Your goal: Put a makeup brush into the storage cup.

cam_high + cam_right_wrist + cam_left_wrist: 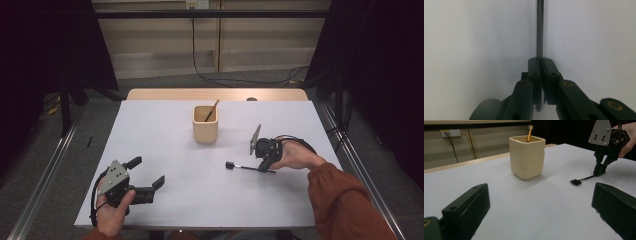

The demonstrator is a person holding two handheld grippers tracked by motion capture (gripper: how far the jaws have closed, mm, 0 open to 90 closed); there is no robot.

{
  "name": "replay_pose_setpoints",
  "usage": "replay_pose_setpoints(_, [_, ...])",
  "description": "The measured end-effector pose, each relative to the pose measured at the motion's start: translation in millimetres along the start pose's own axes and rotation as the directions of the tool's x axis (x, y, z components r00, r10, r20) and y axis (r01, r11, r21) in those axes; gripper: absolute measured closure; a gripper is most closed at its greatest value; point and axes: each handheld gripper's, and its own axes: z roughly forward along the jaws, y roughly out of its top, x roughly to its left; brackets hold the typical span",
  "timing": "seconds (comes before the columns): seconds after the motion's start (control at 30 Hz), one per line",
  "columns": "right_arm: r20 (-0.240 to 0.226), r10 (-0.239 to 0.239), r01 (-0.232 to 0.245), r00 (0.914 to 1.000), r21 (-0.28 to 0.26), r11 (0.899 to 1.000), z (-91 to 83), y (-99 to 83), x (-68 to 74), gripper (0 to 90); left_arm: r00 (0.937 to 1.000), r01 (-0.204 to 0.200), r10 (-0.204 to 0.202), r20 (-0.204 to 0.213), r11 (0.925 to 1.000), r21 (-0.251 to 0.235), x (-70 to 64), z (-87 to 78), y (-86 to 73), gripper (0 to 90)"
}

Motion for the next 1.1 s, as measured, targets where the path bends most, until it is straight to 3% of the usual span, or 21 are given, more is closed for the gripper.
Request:
replay_pose_setpoints(0.3, [0.002,0.026,-0.026,0.9997,-0.026,0.999,-1.3,-1.8,2.9,86.0,1.0000,-0.004,0.004,0.003,1.0000,0.000,-1.0,-0.1,0.2,1.9])
replay_pose_setpoints(0.57, [0.001,0.047,-0.047,0.9989,-0.099,0.994,-6.2,-6.7,3.3,85.9,1.0000,0.001,-0.001,0.003,1.0000,0.002,-0.3,-0.4,0.2,1.9])
replay_pose_setpoints(0.9, [0.005,0.116,-0.113,0.9932,-0.201,0.973,-15.1,-18.2,7.8,85.9,1.0000,0.005,-0.005,0.001,1.0000,0.002,-0.2,-0.2,0.3,1.9])
replay_pose_setpoints(1.1, [0.014,0.166,-0.156,0.9861,-0.260,0.953,-16.4,-23.8,10.4,85.9,1.0000,0.004,-0.004,0.002,1.0000,0.003,-0.4,-0.1,0.4,1.9])
